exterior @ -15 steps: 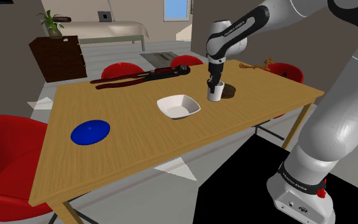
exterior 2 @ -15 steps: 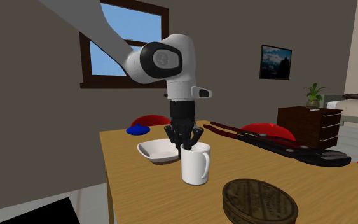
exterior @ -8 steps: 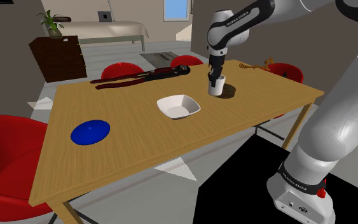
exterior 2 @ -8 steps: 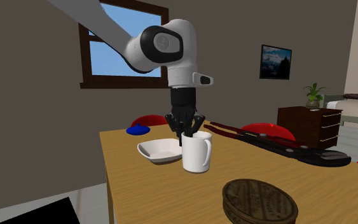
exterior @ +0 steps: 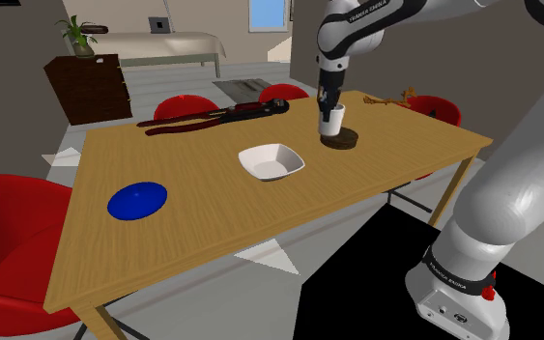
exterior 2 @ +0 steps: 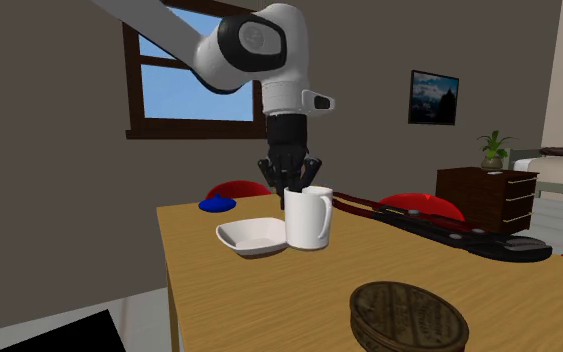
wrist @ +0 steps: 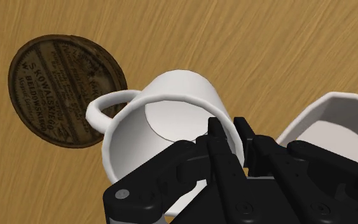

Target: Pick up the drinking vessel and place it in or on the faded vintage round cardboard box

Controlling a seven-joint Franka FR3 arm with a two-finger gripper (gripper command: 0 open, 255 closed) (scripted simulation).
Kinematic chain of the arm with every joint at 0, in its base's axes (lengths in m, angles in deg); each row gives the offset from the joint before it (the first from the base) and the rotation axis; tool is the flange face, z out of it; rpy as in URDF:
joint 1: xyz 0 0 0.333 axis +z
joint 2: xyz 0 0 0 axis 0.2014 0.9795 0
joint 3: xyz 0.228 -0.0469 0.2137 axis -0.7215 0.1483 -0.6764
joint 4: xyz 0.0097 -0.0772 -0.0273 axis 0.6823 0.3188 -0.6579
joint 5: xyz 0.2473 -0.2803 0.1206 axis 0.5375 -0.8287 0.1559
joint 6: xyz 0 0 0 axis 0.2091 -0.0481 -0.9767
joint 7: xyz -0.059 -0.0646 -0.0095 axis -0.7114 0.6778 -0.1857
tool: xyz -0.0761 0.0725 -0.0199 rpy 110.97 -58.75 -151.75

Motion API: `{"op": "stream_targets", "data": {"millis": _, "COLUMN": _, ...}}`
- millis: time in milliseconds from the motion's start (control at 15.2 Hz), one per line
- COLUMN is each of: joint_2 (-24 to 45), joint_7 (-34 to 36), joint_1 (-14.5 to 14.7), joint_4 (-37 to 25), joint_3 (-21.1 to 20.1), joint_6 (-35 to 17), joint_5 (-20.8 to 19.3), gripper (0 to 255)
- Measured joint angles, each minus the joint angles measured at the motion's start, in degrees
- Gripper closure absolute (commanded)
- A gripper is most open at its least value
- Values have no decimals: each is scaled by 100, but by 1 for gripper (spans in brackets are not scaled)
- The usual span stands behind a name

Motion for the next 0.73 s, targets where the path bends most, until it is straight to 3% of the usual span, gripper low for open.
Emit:
{"op": "stream_targets", "data": {"millis": 330, "joint_2": 229, "joint_7": -419, "joint_1": -175, "joint_4": -541, "joint_3": 214, "joint_6": 289, "joint_5": 32, "gripper": 255}}
{"op": "stream_targets", "data": {"millis": 726, "joint_2": 1039, "joint_7": -1210, "joint_1": -530, "joint_4": -1671, "joint_3": 571, "joint_6": 579, "joint_5": 219, "gripper": 255}}
